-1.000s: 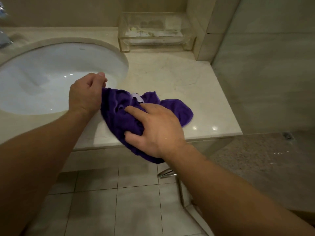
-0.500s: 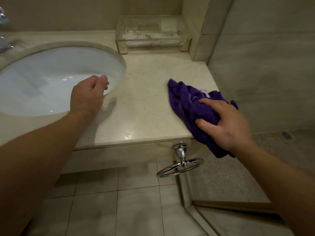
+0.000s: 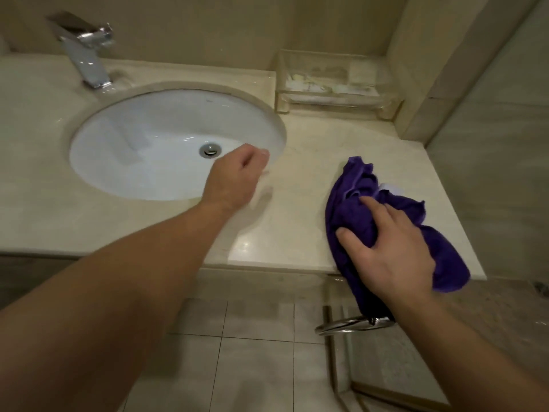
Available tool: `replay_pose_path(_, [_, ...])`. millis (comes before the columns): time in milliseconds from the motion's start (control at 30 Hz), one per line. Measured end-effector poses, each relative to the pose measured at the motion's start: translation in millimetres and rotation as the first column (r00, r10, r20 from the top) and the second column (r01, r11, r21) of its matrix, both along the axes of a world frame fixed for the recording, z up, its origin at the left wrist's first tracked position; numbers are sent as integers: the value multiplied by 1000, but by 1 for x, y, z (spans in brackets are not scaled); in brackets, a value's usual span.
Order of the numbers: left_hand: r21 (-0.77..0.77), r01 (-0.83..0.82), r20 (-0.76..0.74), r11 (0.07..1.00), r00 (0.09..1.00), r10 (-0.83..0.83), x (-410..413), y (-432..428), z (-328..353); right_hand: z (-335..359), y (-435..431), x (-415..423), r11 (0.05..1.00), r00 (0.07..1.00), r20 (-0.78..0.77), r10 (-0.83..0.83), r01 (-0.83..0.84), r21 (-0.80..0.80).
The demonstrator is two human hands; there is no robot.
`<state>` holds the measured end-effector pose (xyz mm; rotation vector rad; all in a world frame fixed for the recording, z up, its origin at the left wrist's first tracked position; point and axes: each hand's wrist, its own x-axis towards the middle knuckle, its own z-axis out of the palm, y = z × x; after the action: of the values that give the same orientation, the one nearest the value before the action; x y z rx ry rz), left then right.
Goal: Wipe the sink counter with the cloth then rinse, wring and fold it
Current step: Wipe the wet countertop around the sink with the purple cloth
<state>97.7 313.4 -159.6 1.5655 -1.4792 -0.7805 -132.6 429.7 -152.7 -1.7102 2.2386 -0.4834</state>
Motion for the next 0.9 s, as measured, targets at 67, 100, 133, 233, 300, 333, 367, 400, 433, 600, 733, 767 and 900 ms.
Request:
replay_pose_path(67, [-25, 64, 78, 998, 995, -61, -2, 6, 2, 4, -5, 19, 998, 999, -13, 44, -43, 34])
replay_pose_path(100, [-44, 82, 99, 996, 992, -78, -1, 10, 5, 6, -7, 27, 997, 998, -16, 61, -60, 42])
replay_pose_path(133, [-63, 95, 109, 994, 990, -87, 2, 14, 7, 7, -8, 35, 996, 997, -13, 77, -76, 45])
replay_pose_path(233, [-111, 88, 114, 990, 991, -75, 24, 30, 15, 7, -11, 57, 989, 990, -7, 144, -143, 48])
replay_pose_path(300, [-123, 72, 149, 990, 987, -53, 48, 45, 18, 8, -12, 75, 980, 982, -6, 191, -190, 54])
replay_pose_path(333, [-122, 62, 185, 991, 982, -39, 62, 54, 20, 9, -12, 85, 974, 976, -7, 219, -219, 57])
replay_pose_path(367, [-111, 49, 227, 993, 974, -23, 77, 63, 23, 10, -10, 95, 966, 968, -6, 250, -249, 63])
replay_pose_path(400, [-90, 35, 276, 995, 961, -9, 93, 71, 27, 11, -10, 106, 958, 960, -1, 280, -279, 67])
replay_pose_path(433, [-62, 27, 335, 998, 942, -4, 109, 78, 31, 12, -9, 116, 951, 953, 6, 304, -303, 67])
replay_pose_path(600, [42, -26, 551, 999, 835, -1, 172, 99, 47, 9, -9, 165, 925, 926, 9, 376, -376, 52])
replay_pose_path(733, [63, -79, 708, 995, 706, 11, 209, 108, 53, 8, -9, 211, 907, 908, 1, 420, -419, 48])
replay_pose_path(767, [49, -87, 758, 995, 652, 19, 221, 110, 53, 8, -9, 224, 900, 901, -5, 433, -432, 50])
replay_pose_path(900, [64, -133, 798, 989, 603, 30, 275, 109, 52, 9, -9, 272, 900, 902, -5, 431, -430, 64])
